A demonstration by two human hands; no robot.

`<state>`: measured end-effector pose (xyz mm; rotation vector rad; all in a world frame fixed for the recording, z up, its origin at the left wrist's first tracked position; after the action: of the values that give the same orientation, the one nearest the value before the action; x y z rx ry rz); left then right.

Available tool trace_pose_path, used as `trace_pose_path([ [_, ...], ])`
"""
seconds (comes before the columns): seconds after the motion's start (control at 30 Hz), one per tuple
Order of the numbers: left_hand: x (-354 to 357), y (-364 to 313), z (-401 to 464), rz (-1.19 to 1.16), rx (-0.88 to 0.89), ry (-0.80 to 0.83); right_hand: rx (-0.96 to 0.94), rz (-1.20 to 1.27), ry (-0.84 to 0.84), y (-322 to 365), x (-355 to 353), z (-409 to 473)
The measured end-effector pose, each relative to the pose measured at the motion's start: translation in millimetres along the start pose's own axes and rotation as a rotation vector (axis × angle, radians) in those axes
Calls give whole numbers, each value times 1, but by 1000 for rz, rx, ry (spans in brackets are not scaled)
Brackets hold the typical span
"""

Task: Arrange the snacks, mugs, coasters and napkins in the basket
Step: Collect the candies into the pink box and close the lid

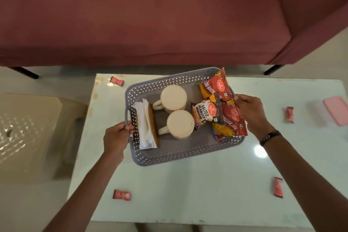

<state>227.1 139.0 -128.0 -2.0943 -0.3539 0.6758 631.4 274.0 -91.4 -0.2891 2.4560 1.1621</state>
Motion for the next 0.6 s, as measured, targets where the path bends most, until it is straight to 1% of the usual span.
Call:
trace_pose_path([
  [0.13,33,5,-31,77,-1,65,87,53,-59,-45,-52,-17],
  [0.27,57,14,-55,131,6,111,148,94,-74,-87,-82,-26],
  [0.4,74,24,-68,174,4,130,193,132,-91,-122,-96,-30],
  [0.6,87,32,-69,227,9,143,253,172,-86,-153,-95,-27],
])
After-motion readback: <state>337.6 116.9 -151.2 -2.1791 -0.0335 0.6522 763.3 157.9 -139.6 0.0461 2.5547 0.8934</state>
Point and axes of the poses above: each hand's wrist, its own z-axis towards the middle knuckle, its own x-axis out of the palm, y = z × x, the point moved 10 cm from there along z, towards the middle knuckle, and after that the axes turned 10 degrees about x, right-handed, at the moved point
